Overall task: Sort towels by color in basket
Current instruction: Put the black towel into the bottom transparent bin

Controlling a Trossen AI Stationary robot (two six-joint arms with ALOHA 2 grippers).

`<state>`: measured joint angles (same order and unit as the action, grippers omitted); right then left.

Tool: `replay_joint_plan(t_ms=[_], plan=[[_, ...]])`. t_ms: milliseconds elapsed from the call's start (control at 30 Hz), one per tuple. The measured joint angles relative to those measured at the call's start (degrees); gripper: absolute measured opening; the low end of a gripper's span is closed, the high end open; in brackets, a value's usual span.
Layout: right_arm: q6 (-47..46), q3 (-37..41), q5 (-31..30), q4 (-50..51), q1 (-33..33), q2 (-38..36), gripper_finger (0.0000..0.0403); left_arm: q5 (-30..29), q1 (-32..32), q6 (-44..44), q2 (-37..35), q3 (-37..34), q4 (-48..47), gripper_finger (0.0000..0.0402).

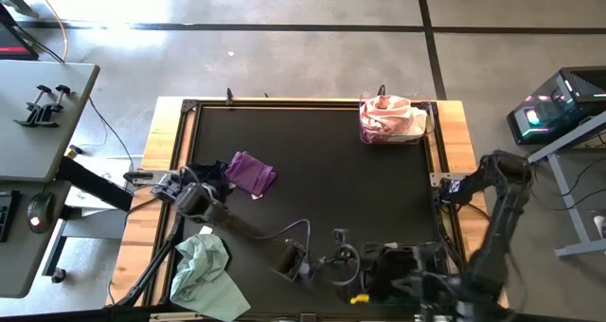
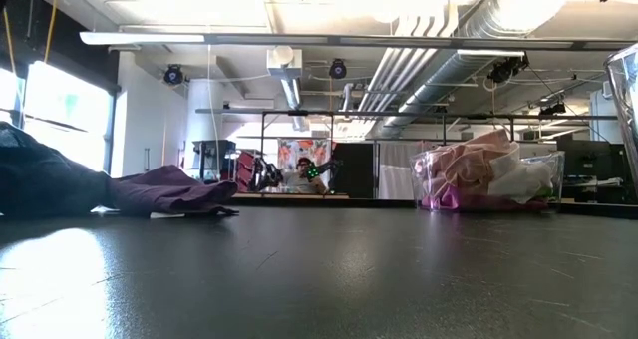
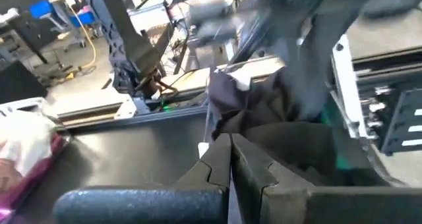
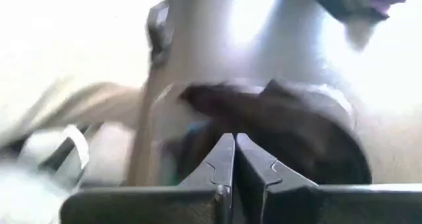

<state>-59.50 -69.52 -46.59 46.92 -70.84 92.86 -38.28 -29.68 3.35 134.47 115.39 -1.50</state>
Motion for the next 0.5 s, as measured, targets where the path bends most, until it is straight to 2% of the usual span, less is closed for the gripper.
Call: replay_joint_plan(t_ms=[67, 167, 267, 367, 500], plan=[[0.0, 3.4, -1.9, -3.3, 2.7, 0.0, 0.0001, -3.0, -1.2, 0.9, -0.7, 0.0, -1.9, 0.0], [-0.2, 7.4, -2.3, -7.4, 7.0, 0.0, 0.0001, -10.4, -2.9, 2.1, -1.0, 0.0, -6.2, 0.0], [-2.4, 10.9, 3.7, -9.1, 11.0, 0.0, 0.0, -15.7, -4.1, -0.3, -1.0, 0.0, -10.8, 0.0], [-3.0, 14.5, 9.8, -13.9, 12.7, 0.0, 0.0, -16.3, -4.6, -4.5, -1.0, 0.0, -14.6, 0.0], [-4.3, 19.3, 12.7, -20.8, 12.1, 0.0, 0.0, -16.3, -4.7, -10.2, -1.0, 0.0, -19.2, 0.0]])
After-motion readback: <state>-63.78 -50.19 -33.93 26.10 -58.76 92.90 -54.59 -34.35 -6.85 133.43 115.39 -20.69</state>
